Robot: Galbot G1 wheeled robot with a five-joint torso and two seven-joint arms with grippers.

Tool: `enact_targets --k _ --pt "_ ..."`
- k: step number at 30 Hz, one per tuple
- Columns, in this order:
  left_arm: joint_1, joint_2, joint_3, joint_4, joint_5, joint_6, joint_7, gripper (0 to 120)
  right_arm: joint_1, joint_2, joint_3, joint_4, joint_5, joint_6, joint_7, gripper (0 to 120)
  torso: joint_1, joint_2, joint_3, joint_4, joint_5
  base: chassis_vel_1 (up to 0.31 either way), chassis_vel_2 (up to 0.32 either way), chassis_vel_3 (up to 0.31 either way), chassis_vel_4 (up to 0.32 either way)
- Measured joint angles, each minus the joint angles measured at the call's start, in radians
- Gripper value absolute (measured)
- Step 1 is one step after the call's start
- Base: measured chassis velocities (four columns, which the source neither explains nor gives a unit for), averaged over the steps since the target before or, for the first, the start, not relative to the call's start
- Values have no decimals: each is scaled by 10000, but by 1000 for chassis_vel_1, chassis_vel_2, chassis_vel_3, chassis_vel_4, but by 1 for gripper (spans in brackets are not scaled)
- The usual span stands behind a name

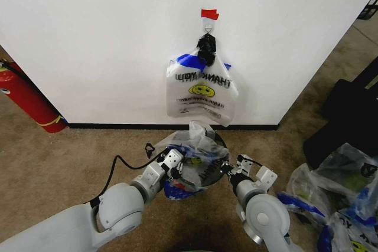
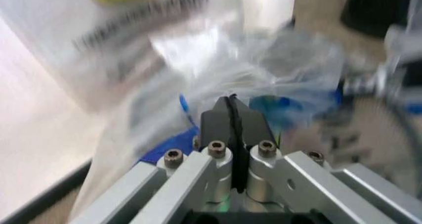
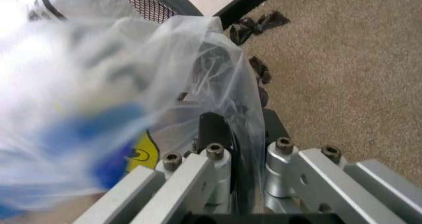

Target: Pick up the garbage bag from the wall and place it over the trash bin.

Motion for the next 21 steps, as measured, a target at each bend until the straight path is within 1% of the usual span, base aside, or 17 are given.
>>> enact_targets --k 2,3,4,5,6,8,10,12,15,17,21 --pt "-407 -9 -28 -10 -81 -413 7 0 -55 -34 -102 0 -153 -13 -128 0 0 0 0 -1 0 0 0 0 0" --pt "-407 -9 -28 -10 -81 -413 7 0 -55 -34 -102 0 -153 -13 -128 0 0 0 0 -1 0 0 0 0 0" --pt "-717 -96 21 110 -84 -581 0 0 -96 -41 -173 3 -257 -25 -198 0 0 0 0 0 1 0 0 0 0" --pt "-831 -137 45 155 -104 -611 -9 0 -111 -42 -198 7 -287 -29 -217 0 0 0 0 0 0 0 0 0 0" --pt "-1219 -290 157 287 -259 -670 -100 0 -153 -46 -264 20 -381 -45 -264 0 0 0 0 -2 -3 0 0 0 0" --pt "-1926 -509 438 556 -482 -686 -219 0 -262 -95 -376 63 -606 -67 -400 0 0 0 0 -4 0 0 0 0 0" --pt "-2023 -530 482 599 -498 -686 -223 0 -298 -114 -405 77 -680 -68 -454 0 0 0 0 -3 0 0 0 0 0" --pt "-2715 -636 834 997 -537 -594 -226 0 -484 -219 -507 158 -1058 -70 -749 0 0 0 0 -3 1 0 0 0 0" --pt "-3364 -737 1303 1541 -522 -546 -175 0 -758 -364 -662 299 -1573 -63 -1091 0 0 0 0 -3 -1 0 0 0 0" --pt "-3558 -771 1456 1709 -517 -539 -152 0 -834 -408 -718 323 -1784 -52 -1208 0 0 0 0 -2 0 0 0 0 0" --pt "-4159 -839 1888 2387 -571 -484 35 0 -955 -550 -823 372 -2469 94 -1572 0 0 0 0 -3 0 0 0 0 0"
